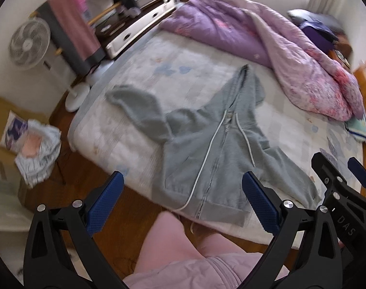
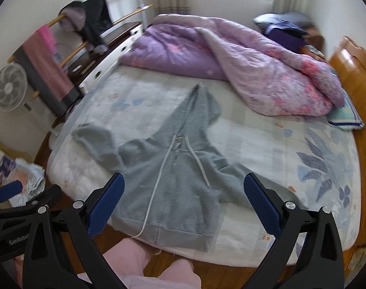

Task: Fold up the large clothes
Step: 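Reach the left tool to the hoodie sleeve cuff and close on it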

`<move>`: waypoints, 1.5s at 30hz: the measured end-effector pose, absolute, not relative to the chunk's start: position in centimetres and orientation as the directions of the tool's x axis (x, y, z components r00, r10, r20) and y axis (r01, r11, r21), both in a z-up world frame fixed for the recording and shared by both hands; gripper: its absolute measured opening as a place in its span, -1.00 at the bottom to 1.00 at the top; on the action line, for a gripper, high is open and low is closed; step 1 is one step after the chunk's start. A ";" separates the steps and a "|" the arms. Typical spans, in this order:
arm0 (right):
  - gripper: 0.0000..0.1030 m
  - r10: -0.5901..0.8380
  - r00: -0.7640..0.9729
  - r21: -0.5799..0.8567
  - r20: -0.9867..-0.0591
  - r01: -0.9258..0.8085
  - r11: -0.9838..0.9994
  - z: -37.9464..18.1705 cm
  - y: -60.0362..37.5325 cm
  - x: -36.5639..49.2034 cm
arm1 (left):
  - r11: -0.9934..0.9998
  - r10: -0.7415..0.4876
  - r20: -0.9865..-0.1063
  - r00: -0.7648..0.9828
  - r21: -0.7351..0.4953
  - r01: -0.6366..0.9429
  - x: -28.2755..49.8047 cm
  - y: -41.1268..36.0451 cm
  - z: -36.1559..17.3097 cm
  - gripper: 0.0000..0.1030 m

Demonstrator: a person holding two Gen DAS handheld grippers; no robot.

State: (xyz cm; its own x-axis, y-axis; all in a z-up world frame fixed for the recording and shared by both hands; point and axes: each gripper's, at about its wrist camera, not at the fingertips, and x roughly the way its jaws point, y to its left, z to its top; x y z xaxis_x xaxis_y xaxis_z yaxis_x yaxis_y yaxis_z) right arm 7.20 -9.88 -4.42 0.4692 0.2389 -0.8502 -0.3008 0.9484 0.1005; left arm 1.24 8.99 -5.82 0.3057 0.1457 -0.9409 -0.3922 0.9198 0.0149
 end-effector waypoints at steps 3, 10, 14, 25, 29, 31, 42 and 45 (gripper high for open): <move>0.86 0.279 0.442 0.123 -0.853 -0.350 0.929 -4.7 -8.0 7.1 | 0.892 0.127 -0.954 0.272 -0.010 -0.451 0.4 11.3 -6.4 0.91; 0.86 0.321 0.395 0.164 -0.861 -0.382 0.909 -6.0 -3.5 8.0 | 0.835 0.059 -0.973 0.224 -0.075 -0.546 -0.1 17.4 -8.4 0.91; 0.86 0.283 0.368 0.148 -0.886 -0.352 0.924 -7.2 -0.3 9.8 | 0.800 0.005 -0.977 0.212 -0.123 -0.587 0.4 22.2 -10.3 0.91; 0.25 0.142 0.182 0.100 -0.973 -0.221 0.970 -14.2 9.5 16.6 | 0.736 -0.043 -0.985 0.166 -0.144 -0.661 6.9 37.3 -18.3 0.90; 0.02 0.110 0.102 0.092 -0.989 -0.169 0.981 -18.1 12.1 18.8 | 0.727 -0.041 -0.985 0.169 -0.145 -0.671 10.4 42.9 -22.1 0.90; -0.09 0.100 0.050 0.092 -0.994 -0.134 0.987 -20.1 13.0 19.7 | 0.725 -0.035 -0.984 0.176 -0.146 -0.673 12.2 45.3 -24.1 0.90; -0.25 0.042 -0.132 0.044 -0.990 -0.010 0.999 -31.2 15.2 22.8 | 0.561 -0.138 -0.965 0.222 -0.261 -0.786 21.6 58.6 -40.0 0.90; -0.27 0.029 -0.197 0.025 -0.980 0.023 0.999 -33.7 15.1 22.6 | 0.571 -0.079 -0.992 0.101 -0.128 -0.811 23.5 61.1 -44.6 0.90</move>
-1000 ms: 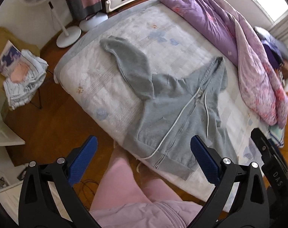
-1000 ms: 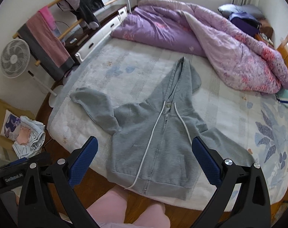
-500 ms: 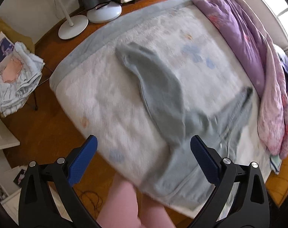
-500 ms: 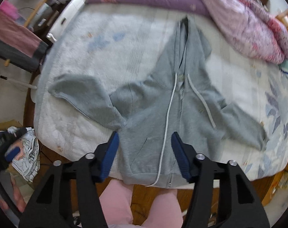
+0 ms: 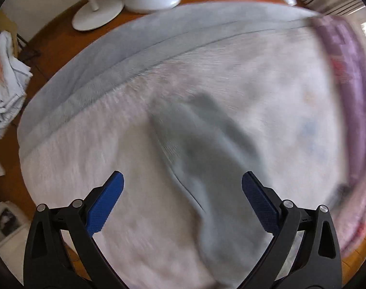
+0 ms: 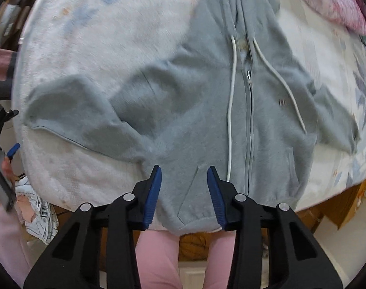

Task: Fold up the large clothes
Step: 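Reach the left tool to the hoodie sleeve cuff and close on it, then lift the sleeve cuff with the left tool and carry it across the hoodie body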

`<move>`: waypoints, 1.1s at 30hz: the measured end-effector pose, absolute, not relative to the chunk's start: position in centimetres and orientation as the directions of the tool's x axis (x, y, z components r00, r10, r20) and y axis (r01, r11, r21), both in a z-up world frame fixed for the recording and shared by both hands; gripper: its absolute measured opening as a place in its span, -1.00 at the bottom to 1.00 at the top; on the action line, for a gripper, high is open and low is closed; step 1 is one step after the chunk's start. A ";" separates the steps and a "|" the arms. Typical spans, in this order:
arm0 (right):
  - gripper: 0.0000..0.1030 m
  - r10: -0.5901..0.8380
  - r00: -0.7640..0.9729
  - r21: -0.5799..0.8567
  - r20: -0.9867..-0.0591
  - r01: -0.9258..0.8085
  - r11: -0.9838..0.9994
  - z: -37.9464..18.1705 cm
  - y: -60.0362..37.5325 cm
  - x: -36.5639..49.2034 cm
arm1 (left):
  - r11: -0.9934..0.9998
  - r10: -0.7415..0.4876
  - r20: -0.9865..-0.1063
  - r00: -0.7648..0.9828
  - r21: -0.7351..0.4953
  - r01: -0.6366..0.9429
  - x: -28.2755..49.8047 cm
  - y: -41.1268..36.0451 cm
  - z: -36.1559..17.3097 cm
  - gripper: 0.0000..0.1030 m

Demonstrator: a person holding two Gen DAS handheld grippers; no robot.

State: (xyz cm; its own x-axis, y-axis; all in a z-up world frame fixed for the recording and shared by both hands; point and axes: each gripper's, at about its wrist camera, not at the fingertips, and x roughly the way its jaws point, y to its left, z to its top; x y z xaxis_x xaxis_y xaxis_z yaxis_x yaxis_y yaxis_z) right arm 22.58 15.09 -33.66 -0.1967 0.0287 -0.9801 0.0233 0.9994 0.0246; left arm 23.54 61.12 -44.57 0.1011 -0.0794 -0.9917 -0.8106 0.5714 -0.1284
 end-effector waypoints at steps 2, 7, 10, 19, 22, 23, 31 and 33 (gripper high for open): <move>-0.27 0.030 -0.220 0.022 -0.975 0.038 0.999 -34.6 14.8 22.3 | 0.562 -0.096 -0.993 0.073 -0.115 -0.819 24.6 62.5 -47.1 0.82; -0.27 -0.008 -0.238 -0.019 -0.971 0.044 0.999 -35.8 14.2 21.8 | 0.586 -0.094 -0.989 0.115 -0.149 -0.796 26.6 63.2 -48.2 -0.40; -0.27 -0.004 -0.234 -0.017 -0.972 0.052 0.999 -36.3 13.8 22.2 | 0.699 0.041 -0.993 0.107 -0.048 -0.714 28.0 61.7 -46.0 -0.71; -0.31 0.079 -0.216 0.073 -0.973 0.034 0.997 -38.2 14.8 24.7 | 0.742 0.340 -0.933 0.118 0.189 -0.643 23.8 60.0 -35.6 -0.73; -0.31 0.053 -0.215 0.058 -0.975 -0.020 0.998 -39.5 16.2 25.3 | 0.704 0.375 -0.926 0.043 0.254 -0.664 21.0 60.7 -34.7 -0.73; -0.31 0.051 -0.223 0.059 -0.974 -0.026 0.998 -39.9 16.4 25.4 | 0.687 0.374 -0.927 0.001 0.276 -0.673 19.6 61.1 -35.2 -0.73; -0.31 0.060 -0.263 0.075 -0.963 -0.047 0.996 -40.9 16.6 24.8 | 0.605 0.198 -0.917 -0.345 0.391 -0.693 12.3 63.4 -45.0 0.08; -0.31 0.068 -0.262 0.082 -0.963 -0.043 0.996 -41.0 16.3 24.6 | 0.607 0.191 -0.945 -0.264 0.325 -0.725 12.2 63.6 -44.0 0.54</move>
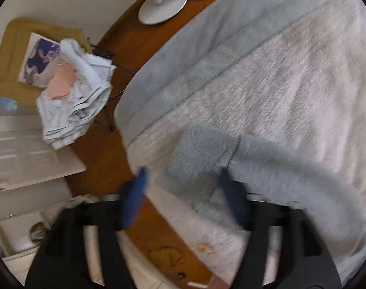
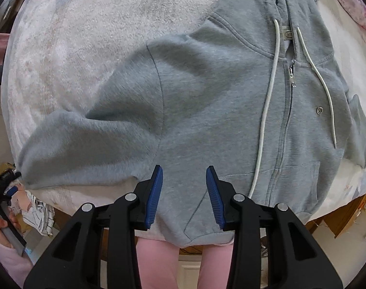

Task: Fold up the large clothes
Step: 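Lift the sleeve cuff with the left tool and carry it across the hoodie body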

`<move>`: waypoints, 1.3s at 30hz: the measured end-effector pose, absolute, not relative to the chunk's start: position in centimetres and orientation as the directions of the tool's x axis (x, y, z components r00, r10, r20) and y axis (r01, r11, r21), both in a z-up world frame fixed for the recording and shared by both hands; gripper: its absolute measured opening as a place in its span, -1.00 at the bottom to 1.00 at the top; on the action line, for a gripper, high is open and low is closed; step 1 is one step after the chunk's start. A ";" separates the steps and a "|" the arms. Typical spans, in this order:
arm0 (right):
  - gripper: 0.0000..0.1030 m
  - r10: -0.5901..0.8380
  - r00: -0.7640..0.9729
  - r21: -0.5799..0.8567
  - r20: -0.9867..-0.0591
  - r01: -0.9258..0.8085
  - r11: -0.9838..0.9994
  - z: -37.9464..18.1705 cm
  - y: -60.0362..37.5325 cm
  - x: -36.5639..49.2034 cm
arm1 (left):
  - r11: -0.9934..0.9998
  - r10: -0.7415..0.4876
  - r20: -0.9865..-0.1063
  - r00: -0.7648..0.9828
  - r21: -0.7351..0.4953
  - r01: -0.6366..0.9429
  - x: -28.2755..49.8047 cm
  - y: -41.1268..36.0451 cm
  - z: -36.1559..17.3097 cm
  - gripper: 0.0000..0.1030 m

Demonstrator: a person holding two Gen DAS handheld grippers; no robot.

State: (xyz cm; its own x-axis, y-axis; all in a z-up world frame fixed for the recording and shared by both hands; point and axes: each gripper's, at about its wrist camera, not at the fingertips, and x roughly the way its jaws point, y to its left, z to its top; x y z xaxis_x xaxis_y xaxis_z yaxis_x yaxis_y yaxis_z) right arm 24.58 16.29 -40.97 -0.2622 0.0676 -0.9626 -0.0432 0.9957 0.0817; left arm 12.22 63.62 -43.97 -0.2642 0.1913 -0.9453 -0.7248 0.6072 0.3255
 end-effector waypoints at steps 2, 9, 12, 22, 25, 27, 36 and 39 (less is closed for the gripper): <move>-0.31 0.077 -0.262 0.093 -0.962 -0.048 0.995 -41.0 16.2 24.7 | 0.621 0.189 -0.964 -0.189 0.266 -0.737 13.0 64.2 -42.7 0.80; -0.06 0.179 -0.217 0.186 -0.959 -0.011 0.982 -42.3 16.5 28.8 | 0.717 0.086 -0.963 -0.254 0.237 -0.655 15.9 65.9 -49.1 0.76; -0.03 0.201 -0.222 0.221 -0.954 -0.068 0.973 -42.5 18.3 31.5 | 0.744 0.078 -0.970 -0.230 0.210 -0.634 15.4 65.1 -50.3 0.49; -0.73 0.247 -0.487 0.217 -0.838 0.117 0.969 -52.9 23.1 34.8 | 0.763 0.098 -0.969 -0.225 0.218 -0.608 17.4 63.1 -48.3 -0.55; -0.96 0.308 -0.430 0.236 -0.849 0.212 0.948 -52.0 21.7 35.2 | 0.752 0.098 -0.973 -0.211 0.211 -0.624 18.1 63.0 -46.6 -0.60; -0.96 0.282 -0.282 0.241 -0.917 0.171 0.955 -48.5 20.7 36.7 | 0.748 0.096 -0.976 -0.196 0.201 -0.632 18.3 63.2 -45.4 -0.60; 0.40 0.301 -0.321 0.303 -0.898 0.045 0.952 -47.0 20.0 38.7 | 0.740 0.215 -0.952 -0.216 0.303 -0.600 19.3 64.3 -43.4 0.62; 0.40 0.392 -0.227 0.371 -0.892 0.130 0.920 -45.3 17.6 37.4 | 0.741 0.183 -0.956 -0.228 0.287 -0.608 18.1 64.6 -43.5 0.63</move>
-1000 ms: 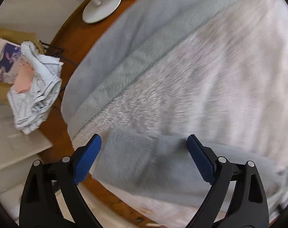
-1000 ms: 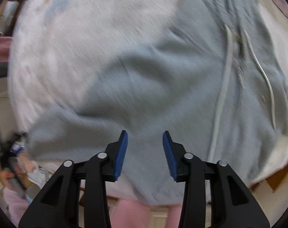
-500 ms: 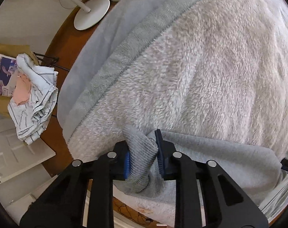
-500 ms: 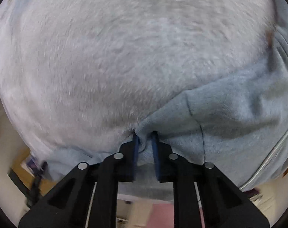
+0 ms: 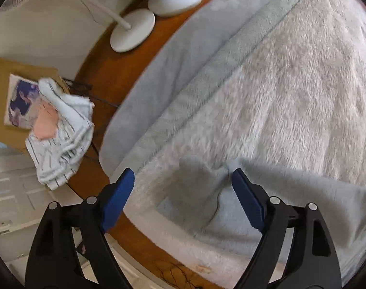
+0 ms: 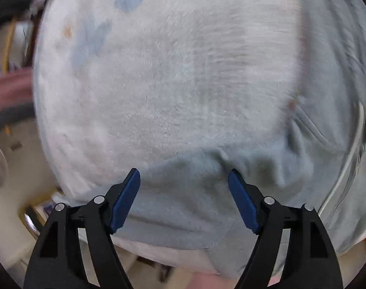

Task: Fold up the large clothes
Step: 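Lift the sleeve cuff with the left tool and carry it across the hoodie body, then lay the cuff on the hoodie body and open the left tool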

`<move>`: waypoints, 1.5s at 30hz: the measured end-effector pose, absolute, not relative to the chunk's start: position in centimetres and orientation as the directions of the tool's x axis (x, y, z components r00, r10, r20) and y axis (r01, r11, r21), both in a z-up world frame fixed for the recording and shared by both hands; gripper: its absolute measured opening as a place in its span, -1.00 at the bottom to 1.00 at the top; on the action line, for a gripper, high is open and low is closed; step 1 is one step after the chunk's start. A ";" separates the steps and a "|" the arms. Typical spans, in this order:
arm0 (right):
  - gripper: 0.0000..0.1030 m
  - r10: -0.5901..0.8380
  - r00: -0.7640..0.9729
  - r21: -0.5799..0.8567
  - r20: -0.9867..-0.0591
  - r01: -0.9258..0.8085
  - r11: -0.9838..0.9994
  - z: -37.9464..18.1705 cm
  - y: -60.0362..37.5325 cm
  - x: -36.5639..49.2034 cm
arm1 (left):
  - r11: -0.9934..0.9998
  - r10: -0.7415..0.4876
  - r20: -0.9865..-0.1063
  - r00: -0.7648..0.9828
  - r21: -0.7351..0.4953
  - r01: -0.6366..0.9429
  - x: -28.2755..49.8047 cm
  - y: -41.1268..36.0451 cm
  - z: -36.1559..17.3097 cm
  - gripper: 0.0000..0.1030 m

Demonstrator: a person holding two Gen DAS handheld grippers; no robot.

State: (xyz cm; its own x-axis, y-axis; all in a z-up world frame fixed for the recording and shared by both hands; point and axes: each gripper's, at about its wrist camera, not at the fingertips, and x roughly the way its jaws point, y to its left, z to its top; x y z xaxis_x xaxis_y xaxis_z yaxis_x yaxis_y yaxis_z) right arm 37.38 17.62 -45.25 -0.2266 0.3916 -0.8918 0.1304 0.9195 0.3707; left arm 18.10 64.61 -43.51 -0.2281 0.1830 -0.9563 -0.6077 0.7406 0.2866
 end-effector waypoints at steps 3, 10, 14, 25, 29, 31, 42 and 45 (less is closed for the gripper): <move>0.30 0.364 -0.195 0.341 -0.911 0.142 0.929 -44.5 15.7 35.4 | 0.714 0.112 -0.958 -0.264 0.262 -0.649 16.4 64.9 -45.0 0.63; -0.47 0.253 -0.150 0.257 -0.956 -0.002 0.967 -42.9 15.0 31.0 | 0.661 -0.028 -0.987 -0.159 0.101 -0.744 15.2 64.0 -47.9 0.03; -0.61 0.219 -0.139 0.233 -0.966 -0.091 0.968 -42.2 14.9 29.1 | 0.743 0.082 -0.982 -0.168 0.173 -0.647 17.4 61.6 -45.3 -0.59; -0.98 0.349 -0.221 0.346 -0.911 0.050 0.937 -45.9 15.2 27.3 | 0.774 0.294 -0.955 -0.048 0.267 -0.574 21.5 55.1 -30.5 -0.61; -0.99 0.331 -0.321 0.326 -0.887 0.072 0.943 -52.0 16.9 26.2 | 0.816 0.282 -0.959 0.031 0.223 -0.533 21.6 50.9 -26.4 -0.60; -1.00 0.332 -0.281 0.331 -0.900 0.054 0.942 -53.1 17.2 26.0 | 0.836 0.260 -0.964 0.052 0.198 -0.512 22.8 47.9 -24.2 -0.60; -0.98 0.517 -0.254 0.466 -0.818 0.234 0.853 -51.3 13.5 26.1 | 0.961 0.149 -0.963 0.223 0.088 -0.261 27.7 30.7 -19.2 -0.60; -0.99 0.594 -0.178 0.537 -0.784 0.283 0.795 -48.2 10.7 26.1 | 0.978 0.114 -0.966 0.231 0.068 -0.196 28.5 26.2 -19.3 -0.60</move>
